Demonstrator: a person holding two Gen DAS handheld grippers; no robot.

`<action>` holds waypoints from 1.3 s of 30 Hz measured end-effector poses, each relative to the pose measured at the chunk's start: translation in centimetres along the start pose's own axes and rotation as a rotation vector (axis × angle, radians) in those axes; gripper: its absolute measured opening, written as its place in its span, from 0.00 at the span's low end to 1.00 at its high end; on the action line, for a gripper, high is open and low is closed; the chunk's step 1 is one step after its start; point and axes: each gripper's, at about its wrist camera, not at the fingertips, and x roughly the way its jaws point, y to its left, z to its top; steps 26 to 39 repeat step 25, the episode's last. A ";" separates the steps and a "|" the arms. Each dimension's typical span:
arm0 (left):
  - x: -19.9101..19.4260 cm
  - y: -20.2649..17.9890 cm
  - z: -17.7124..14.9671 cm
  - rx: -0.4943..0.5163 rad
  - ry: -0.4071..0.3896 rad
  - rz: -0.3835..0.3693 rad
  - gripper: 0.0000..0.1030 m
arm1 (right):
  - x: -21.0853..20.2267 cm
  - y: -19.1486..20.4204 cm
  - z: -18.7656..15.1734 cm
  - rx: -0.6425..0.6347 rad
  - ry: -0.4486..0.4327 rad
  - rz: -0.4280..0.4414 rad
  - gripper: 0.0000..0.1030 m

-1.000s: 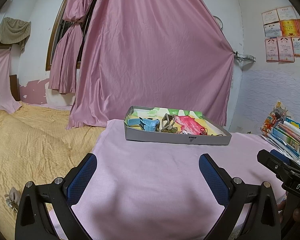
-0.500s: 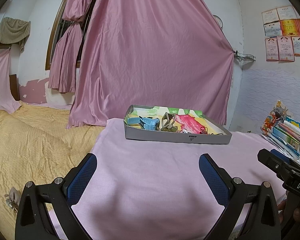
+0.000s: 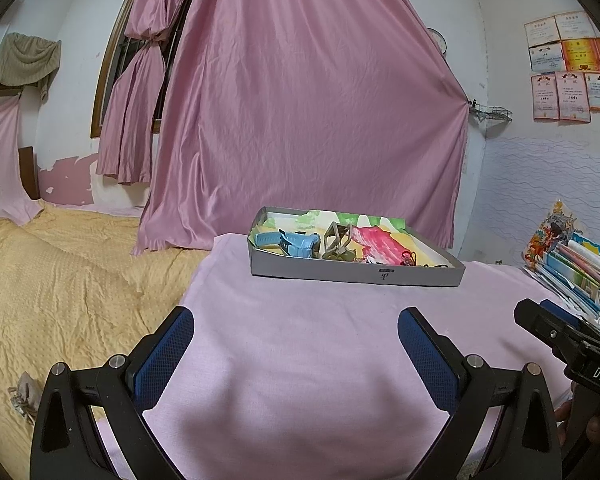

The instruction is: Organize jewelry

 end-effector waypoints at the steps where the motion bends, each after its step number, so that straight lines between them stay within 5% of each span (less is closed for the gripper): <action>1: 0.0 0.1 -0.1 -0.001 0.001 -0.001 1.00 | 0.1 0.0 0.0 0.000 0.001 0.000 0.96; 39: 1.8 0.5 -0.7 -0.039 0.065 0.047 1.00 | 1.5 -0.4 -0.6 0.025 0.040 -0.001 0.96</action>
